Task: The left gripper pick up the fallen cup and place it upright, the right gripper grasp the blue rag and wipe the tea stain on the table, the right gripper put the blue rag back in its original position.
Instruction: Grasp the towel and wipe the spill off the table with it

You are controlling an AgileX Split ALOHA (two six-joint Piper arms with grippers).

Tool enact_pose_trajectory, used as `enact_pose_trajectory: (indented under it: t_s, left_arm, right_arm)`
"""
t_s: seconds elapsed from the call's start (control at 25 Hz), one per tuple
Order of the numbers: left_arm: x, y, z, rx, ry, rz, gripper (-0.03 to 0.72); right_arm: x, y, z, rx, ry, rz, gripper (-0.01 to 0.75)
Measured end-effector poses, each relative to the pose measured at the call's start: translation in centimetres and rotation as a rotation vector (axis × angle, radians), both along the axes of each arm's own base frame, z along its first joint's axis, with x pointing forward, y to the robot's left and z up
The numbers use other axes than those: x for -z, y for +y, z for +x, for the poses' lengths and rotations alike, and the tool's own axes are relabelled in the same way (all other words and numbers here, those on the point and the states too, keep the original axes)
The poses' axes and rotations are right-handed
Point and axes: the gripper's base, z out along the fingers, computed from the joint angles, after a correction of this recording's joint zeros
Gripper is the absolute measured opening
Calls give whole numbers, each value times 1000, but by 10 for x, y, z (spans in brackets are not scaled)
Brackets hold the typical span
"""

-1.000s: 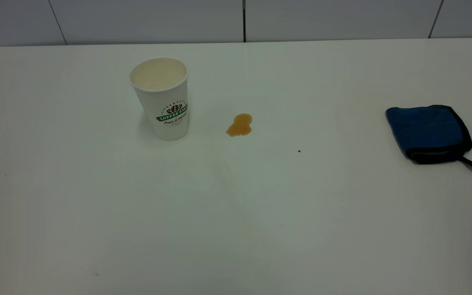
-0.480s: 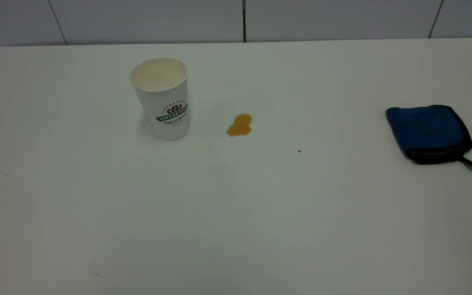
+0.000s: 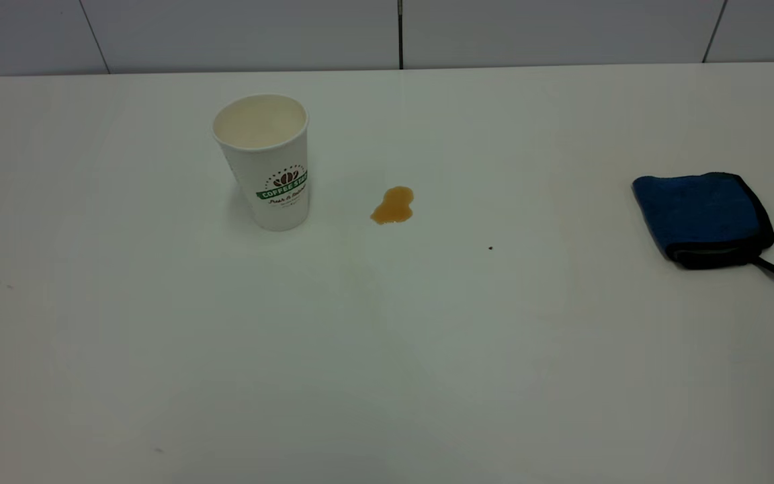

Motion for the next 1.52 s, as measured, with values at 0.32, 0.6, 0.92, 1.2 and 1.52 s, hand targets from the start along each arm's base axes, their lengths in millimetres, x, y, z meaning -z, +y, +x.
enact_pose_trajectory:
  t_s: [0.32,0.6,0.92,1.2,1.52]
  left_arm:
    - [0,0,0,0,0,0,566]
    - [0,0,0,0,0,0,566]
    - [0,0,0,0,0,0,566]
    - [0,0,0,0,0,0,566]
    - [0,0,0,0,0,0,566]
  right_arm:
    - [0,0,0,0,0,0,240]
    - [-1,3,0,-17,-7,28,243]
    - [-14,14,48,-144,69,38,502]
    - [-2,20,138,-206,121,9,575]
    - [50,25,243,-249,315,7,573]
